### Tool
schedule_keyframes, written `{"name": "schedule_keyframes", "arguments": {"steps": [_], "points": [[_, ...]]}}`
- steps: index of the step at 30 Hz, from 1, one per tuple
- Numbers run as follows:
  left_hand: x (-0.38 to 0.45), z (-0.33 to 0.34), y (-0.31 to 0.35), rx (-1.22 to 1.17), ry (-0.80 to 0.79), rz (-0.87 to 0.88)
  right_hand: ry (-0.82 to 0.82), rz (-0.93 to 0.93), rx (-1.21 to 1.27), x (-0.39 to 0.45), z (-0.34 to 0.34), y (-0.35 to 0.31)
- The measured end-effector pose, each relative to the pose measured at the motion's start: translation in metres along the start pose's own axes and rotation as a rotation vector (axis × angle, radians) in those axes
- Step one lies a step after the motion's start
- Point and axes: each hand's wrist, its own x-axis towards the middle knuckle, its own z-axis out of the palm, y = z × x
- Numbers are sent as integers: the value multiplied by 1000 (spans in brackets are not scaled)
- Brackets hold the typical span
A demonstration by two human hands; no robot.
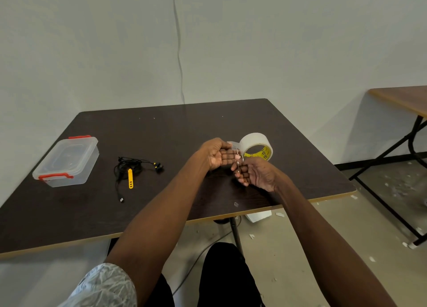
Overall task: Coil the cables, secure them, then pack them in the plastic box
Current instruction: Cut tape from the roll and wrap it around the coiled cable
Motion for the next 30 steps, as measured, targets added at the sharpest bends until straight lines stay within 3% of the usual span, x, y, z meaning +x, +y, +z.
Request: {"name": "schedule_keyframes", "arguments": {"steps": [30], "points": [[0,8,-2,-24,27,22,50,-8,34,-4,-3,0]]}}
